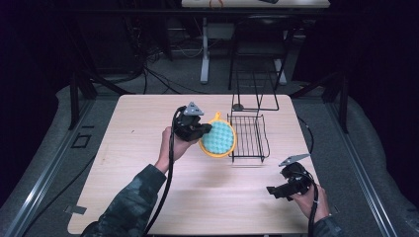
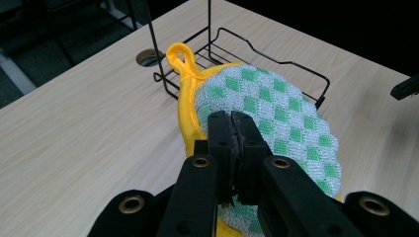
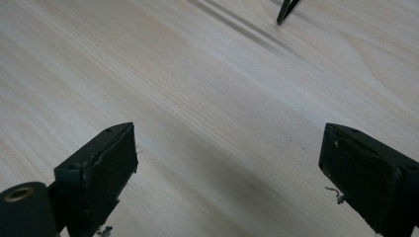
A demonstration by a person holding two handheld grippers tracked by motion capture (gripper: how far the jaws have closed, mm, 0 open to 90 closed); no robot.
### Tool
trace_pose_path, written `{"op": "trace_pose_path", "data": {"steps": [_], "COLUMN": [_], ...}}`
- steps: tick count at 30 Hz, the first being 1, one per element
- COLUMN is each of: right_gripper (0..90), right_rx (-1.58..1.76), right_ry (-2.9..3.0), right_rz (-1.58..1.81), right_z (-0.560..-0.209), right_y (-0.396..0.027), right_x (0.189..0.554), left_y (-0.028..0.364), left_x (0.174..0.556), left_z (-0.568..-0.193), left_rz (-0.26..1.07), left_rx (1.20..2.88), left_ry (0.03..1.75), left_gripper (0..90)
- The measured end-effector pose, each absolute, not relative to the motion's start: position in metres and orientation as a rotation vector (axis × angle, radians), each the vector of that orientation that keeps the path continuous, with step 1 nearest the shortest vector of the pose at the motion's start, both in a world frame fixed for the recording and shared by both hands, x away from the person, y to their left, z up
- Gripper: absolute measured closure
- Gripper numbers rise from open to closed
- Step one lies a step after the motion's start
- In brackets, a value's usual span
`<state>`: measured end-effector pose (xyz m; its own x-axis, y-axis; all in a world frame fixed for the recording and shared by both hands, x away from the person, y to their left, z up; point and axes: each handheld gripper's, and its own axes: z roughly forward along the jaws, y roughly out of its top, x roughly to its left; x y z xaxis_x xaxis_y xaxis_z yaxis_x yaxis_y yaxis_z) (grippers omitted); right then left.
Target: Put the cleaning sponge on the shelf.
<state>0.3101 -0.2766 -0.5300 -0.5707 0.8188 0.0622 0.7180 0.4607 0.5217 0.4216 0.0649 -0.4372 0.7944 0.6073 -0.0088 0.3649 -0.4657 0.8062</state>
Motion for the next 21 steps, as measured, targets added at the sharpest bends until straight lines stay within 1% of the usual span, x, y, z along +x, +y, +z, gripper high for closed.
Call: {"op": "trace_pose_path", "data": {"steps": [11, 21], "right_gripper": [7.5, 7.5], "right_rx": [1.337, 1.334], "right_ry": [2.516, 2.518], "right_rz": [0.748, 0.753], "right_z": [-0.530, -0.531], "right_y": [-0.277, -0.277], "right_x": [0.310, 0.310], "left_y": [0.048, 0.028], "left_x": [0.426, 0.427], "left_z": [-0.438, -0.447], "left_rz": [0.342, 0.297], "left_rx": [2.104, 2.091], "left_ry": [0.699, 0.679], "left_gripper": [88.1, 88.1]}}
